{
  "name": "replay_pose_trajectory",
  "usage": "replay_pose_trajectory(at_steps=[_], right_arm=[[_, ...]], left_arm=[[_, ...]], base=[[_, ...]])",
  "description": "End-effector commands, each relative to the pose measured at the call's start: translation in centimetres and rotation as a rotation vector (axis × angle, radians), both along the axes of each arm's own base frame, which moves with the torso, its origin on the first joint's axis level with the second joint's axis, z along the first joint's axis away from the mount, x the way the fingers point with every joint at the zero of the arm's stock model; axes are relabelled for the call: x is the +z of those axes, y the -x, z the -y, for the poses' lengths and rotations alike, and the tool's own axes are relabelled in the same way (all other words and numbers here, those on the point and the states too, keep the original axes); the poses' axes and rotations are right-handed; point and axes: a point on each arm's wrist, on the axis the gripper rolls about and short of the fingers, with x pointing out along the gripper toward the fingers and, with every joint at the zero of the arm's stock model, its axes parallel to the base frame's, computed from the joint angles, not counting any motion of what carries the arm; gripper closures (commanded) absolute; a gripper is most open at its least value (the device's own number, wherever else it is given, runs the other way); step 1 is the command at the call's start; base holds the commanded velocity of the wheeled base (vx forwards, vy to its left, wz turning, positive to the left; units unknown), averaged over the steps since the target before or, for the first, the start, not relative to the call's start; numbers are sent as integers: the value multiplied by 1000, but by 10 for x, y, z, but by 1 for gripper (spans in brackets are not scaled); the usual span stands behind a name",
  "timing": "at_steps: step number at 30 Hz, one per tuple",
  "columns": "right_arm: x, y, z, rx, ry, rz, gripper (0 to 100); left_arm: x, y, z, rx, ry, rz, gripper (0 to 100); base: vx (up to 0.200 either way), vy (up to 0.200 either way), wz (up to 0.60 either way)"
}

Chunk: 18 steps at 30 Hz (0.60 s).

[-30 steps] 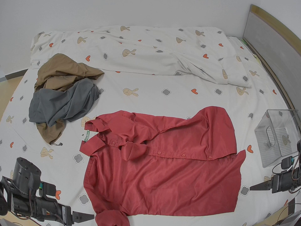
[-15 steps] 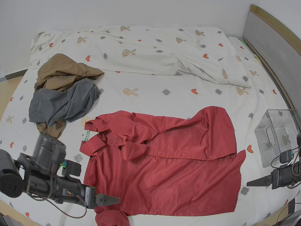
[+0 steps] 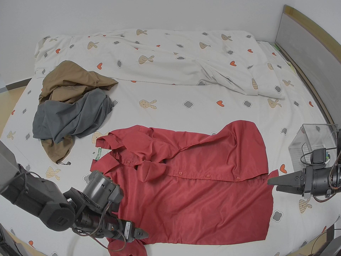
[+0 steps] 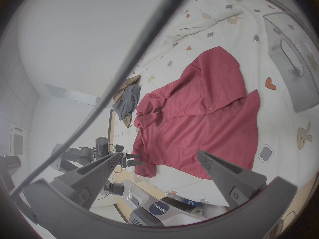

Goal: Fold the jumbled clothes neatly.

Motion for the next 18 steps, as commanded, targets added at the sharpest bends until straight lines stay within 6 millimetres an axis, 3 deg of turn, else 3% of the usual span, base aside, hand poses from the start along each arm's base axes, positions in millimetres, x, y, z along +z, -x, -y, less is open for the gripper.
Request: replay_pose_trajectory(at_steps=[1, 4, 6, 11, 18], right_arm=[[18, -7, -10, 46, -21, 68, 0], [28, -9, -13, 57, -29, 101, 0], [35, -11, -16, 69, -37, 122, 0], [31, -18, -20, 78, -30, 100, 0], [28, -22, -21, 78, -26, 83, 0]], left_arm=[[-30, 26, -19, 16, -84, -10, 0], [-38, 40, -28, 18, -114, 15, 0], [-47, 60, -41, -8, -137, 19, 0], [-51, 91, -65, -41, -154, 14, 0], [-36, 95, -72, -16, -120, 52, 0]], base=[[0, 0, 0], [0, 0, 0], [0, 0, 0], [0, 0, 0], [0, 0, 0]])
